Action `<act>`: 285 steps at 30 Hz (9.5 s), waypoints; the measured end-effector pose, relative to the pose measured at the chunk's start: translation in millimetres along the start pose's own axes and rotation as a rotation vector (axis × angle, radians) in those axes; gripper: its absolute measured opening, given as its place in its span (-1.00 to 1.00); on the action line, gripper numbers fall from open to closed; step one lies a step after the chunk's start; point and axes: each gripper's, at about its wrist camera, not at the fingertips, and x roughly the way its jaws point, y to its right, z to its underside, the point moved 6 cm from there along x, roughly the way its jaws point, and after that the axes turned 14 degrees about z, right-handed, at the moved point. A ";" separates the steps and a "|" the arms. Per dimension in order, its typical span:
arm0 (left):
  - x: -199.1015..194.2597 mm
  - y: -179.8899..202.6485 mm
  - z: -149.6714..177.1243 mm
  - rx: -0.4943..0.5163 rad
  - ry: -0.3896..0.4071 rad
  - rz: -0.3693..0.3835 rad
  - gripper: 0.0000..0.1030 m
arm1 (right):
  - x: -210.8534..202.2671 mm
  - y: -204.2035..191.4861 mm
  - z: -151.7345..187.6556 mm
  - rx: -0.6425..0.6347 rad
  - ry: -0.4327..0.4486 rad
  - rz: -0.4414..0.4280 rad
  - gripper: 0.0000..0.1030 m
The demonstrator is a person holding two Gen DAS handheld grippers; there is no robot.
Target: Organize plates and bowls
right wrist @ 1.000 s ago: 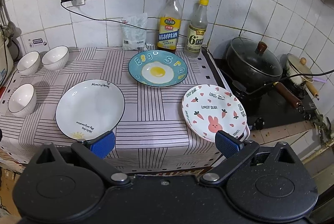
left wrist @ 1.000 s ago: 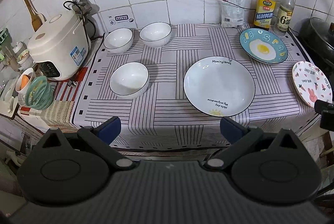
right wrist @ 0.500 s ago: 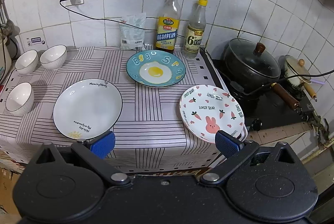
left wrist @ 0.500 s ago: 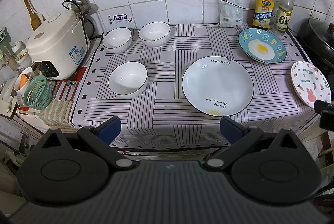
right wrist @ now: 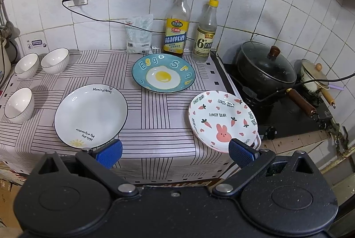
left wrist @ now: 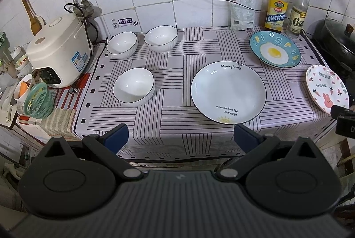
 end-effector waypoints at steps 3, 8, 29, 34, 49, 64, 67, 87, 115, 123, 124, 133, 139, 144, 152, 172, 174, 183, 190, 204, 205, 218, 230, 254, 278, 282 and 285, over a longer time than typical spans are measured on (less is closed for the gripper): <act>0.2 -0.5 -0.3 0.002 -0.007 0.004 0.99 | -0.1 0.3 0.3 0.001 0.000 0.000 1.00; -3.7 -5.9 -3.0 -0.037 -0.013 0.069 0.99 | -3.8 -2.7 0.4 0.006 0.036 -0.030 1.00; 93.3 -59.5 -9.3 -0.089 0.073 0.232 0.93 | 66.3 -100.8 11.8 -0.002 0.206 -0.386 0.76; 143.8 -63.9 -15.8 -0.096 0.042 0.258 0.93 | 105.6 -115.6 20.6 0.059 0.137 -0.411 0.60; 250.5 -67.0 -8.9 -0.112 -0.137 0.358 0.20 | 189.3 -131.5 32.9 0.306 -0.052 -0.472 -0.46; 271.8 -61.0 -7.8 -0.139 -0.145 0.424 -0.53 | 198.3 -128.8 34.7 0.317 -0.044 -0.520 -0.62; 271.6 -59.9 -9.1 -0.138 -0.147 0.419 -0.53 | 197.6 -129.9 32.8 0.285 -0.040 -0.523 -0.60; 269.8 -65.4 -51.3 -0.079 -0.062 0.296 -0.53 | 203.9 -148.0 9.2 0.205 0.064 -0.589 -0.53; 335.8 -84.2 -101.6 -0.264 -0.157 0.198 -0.41 | 256.0 -190.6 -57.8 0.089 0.098 -0.559 -0.45; 324.9 -67.2 -100.3 -0.218 -0.215 0.134 -0.20 | 254.3 -195.3 -60.6 0.078 0.055 -0.528 -0.37; 319.5 -65.5 -98.7 -0.216 -0.211 0.134 -0.17 | 251.4 -196.4 -60.4 0.057 0.057 -0.521 -0.36; 266.5 -43.3 -87.6 -0.188 -0.168 0.134 -0.08 | 196.0 -149.2 -39.1 0.033 0.154 -0.513 -0.12; 228.6 -4.7 -98.3 -0.131 -0.123 0.181 -0.05 | 167.3 -96.4 -36.2 0.021 0.243 -0.425 0.13; 204.0 32.8 -111.1 -0.076 -0.089 0.231 0.22 | 146.9 -64.5 -44.6 0.013 0.321 -0.357 0.44; 193.7 78.9 -114.8 0.006 -0.036 0.272 0.52 | 150.2 -26.1 -45.0 0.102 0.312 -0.321 0.51; 298.5 101.2 -185.7 0.197 -0.006 0.333 0.84 | 275.9 -17.4 -81.8 0.239 0.298 -0.176 0.73; 317.4 104.9 -191.9 0.189 0.003 0.314 0.84 | 289.0 -16.7 -82.8 0.247 0.273 -0.185 0.57; 394.7 126.5 -207.4 0.241 -0.088 0.315 0.76 | 323.9 -21.7 -86.9 0.244 0.174 -0.179 0.43; 425.6 113.5 -204.4 0.176 -0.201 0.365 -0.10 | 339.3 -19.2 -90.0 0.256 0.141 -0.191 -0.08; 425.0 125.2 -202.4 0.204 -0.177 0.401 -0.56 | 354.7 -14.2 -87.9 0.271 0.067 -0.234 -0.48; 425.2 126.3 -202.5 0.205 -0.178 0.393 -0.56 | 355.3 -14.6 -88.5 0.267 0.065 -0.234 -0.48; 383.6 106.2 -213.0 0.176 -0.141 0.330 -0.56 | 321.0 -20.9 -87.8 0.286 0.115 -0.334 -0.53; 326.8 75.9 -192.1 0.175 -0.131 0.290 -0.55 | 268.5 -28.6 -83.7 0.291 0.154 -0.400 -0.54; 270.2 -33.7 -125.4 -0.043 -0.170 0.175 -0.54 | 202.2 -99.0 -54.9 0.164 0.130 -0.584 -0.54; 322.2 -31.2 -126.8 -0.035 -0.241 0.157 -0.79 | 229.3 -163.8 -108.9 0.097 0.113 -0.621 -0.62; 325.0 -32.0 -127.9 -0.035 -0.236 0.162 -0.79 | 241.6 -163.6 -100.0 0.127 0.079 -0.618 -0.63; 326.1 -31.3 -126.7 -0.023 -0.239 0.149 -0.79 | 241.4 -164.1 -97.6 0.122 0.086 -0.610 -0.64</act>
